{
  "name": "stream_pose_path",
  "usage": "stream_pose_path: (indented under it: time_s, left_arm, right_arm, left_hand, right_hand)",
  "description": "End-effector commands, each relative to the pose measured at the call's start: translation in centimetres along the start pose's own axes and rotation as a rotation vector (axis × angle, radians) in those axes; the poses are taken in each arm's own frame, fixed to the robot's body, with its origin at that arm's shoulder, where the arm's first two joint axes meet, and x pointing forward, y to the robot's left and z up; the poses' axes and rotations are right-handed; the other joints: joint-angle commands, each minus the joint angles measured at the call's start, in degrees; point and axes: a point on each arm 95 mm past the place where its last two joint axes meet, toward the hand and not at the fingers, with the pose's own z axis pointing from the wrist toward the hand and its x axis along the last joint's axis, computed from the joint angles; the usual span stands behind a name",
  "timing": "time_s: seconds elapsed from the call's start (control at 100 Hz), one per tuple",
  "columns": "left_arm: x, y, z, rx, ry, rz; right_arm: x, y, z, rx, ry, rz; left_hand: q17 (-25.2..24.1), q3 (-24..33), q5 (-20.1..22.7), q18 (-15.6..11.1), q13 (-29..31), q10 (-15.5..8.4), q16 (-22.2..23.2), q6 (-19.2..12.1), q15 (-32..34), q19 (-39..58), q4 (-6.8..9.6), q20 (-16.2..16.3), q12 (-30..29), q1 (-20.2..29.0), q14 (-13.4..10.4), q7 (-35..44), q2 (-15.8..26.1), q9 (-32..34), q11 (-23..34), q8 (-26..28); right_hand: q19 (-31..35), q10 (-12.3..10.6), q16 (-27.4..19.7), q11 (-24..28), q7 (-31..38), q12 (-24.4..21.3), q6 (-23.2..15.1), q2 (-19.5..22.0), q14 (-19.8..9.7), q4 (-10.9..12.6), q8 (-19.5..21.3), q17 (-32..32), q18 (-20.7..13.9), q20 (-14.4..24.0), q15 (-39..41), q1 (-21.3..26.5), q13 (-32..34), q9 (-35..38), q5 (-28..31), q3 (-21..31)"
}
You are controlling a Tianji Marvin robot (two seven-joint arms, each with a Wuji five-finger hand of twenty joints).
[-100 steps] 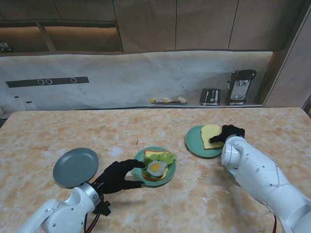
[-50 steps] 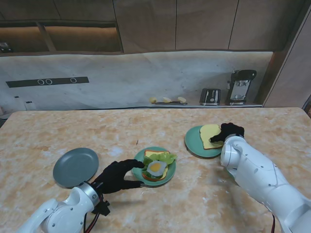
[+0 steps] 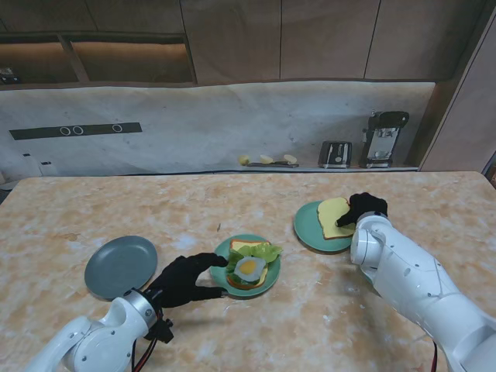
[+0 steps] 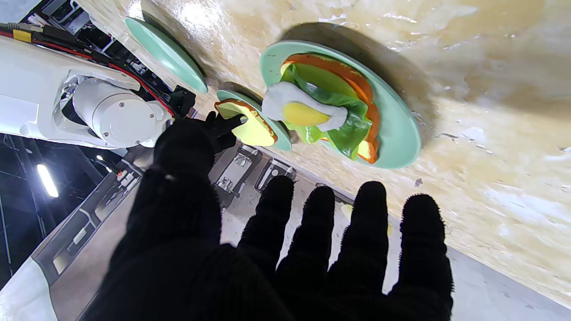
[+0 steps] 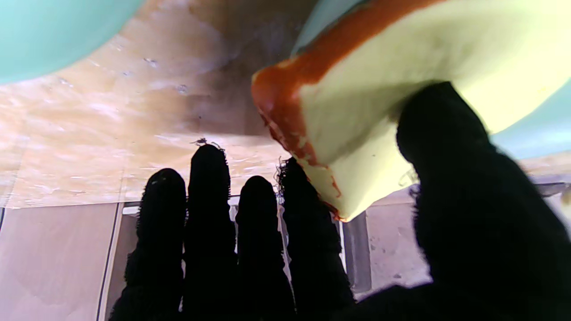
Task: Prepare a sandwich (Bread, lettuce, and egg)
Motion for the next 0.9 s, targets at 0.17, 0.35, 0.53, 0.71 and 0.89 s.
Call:
stream_pose_path:
  time_s: [0.17,0.35,0.53,0.71,0.89]
  left_arm:
    - [-0.3,0.2,-0.2,-0.014,-0.011,0.007]
    - [-0.4,0.1,-0.3,-0.011,-0.014,0.014]
    - [-0.5,-0.1,-0.3,-0.005,-0.018,0.021]
    - [-0.6,-0.1,-0.4,0.001,-0.017,0.022]
    - [-0.6,-0.1,-0.5,0.008,-0.016,0.024]
  right_arm:
    - [1.2,-0.5,-0.1,0.016,0.019,0.001]
    - [1.6,-0.5,-0.1,0.002,0.026,0.009]
    - [2.2,-0.1,-0.3,-0.018,0.055,0.034]
    - [2.7,0.8,-1.0,-0.051,0.088,0.072]
    - [3.1,1.7,-1.7,-0.082,0.119,0.102]
  left_hand:
    - [-0.16,-0.79,0.32,0.11,0.94,-1.36,0.54,-0.97,0.31,0.76,0.32,1.28,0.29,0.90,-0.49,0.02,1.36,0.89,0.24,0.57]
    - [-0.17,-0.81,0.41,0.15,0.91,-1.44,0.54,-0.99,0.31,0.78,0.31,1.32,0.30,0.97,-0.54,0.21,1.27,0.87,0.34,0.61]
    - [-0.15,-0.78,0.49,0.11,0.98,-1.57,0.57,-1.10,0.37,0.81,0.31,1.34,0.26,1.11,-0.47,0.31,1.34,0.76,0.25,0.61]
    - [-0.13,-0.81,0.59,0.07,1.00,-1.61,0.58,-1.20,0.39,0.84,0.30,1.37,0.29,1.09,-0.46,0.41,1.39,1.01,0.34,0.62]
    - [-0.12,-0.82,0.65,0.13,1.04,-1.70,0.58,-1.39,0.40,0.86,0.28,1.39,0.29,1.11,-0.48,0.49,1.40,0.98,0.33,0.64]
  right_hand:
    - [2.48,-1.50,1.77,1.67,7.62,-28.54,-4.18,-15.69,-0.69,-9.72,-3.41,3.94,-1.03,0.84,1.74,1.92,4.34,3.79,4.27,25.77]
    - [3.17,-2.16,1.76,1.93,10.86,-28.41,-4.75,-14.72,-0.87,-10.76,-4.71,5.83,-0.80,0.82,2.01,6.58,6.59,6.09,7.54,24.37]
    - [3.50,-2.41,1.57,1.83,12.25,-28.56,-4.97,-12.55,-0.91,-10.42,-4.82,7.62,-0.66,0.82,1.89,7.37,7.97,7.35,9.73,23.63]
    - [4.58,-2.31,1.62,1.92,13.03,-28.94,-5.12,-10.26,-0.63,-9.68,-5.48,9.52,0.01,1.24,2.44,8.47,10.18,9.65,10.85,22.68]
    - [6.65,-1.16,1.30,2.19,13.68,-31.04,-6.41,-10.11,-0.94,-8.80,-5.43,15.51,1.07,2.30,2.99,10.39,16.67,14.99,11.19,23.59]
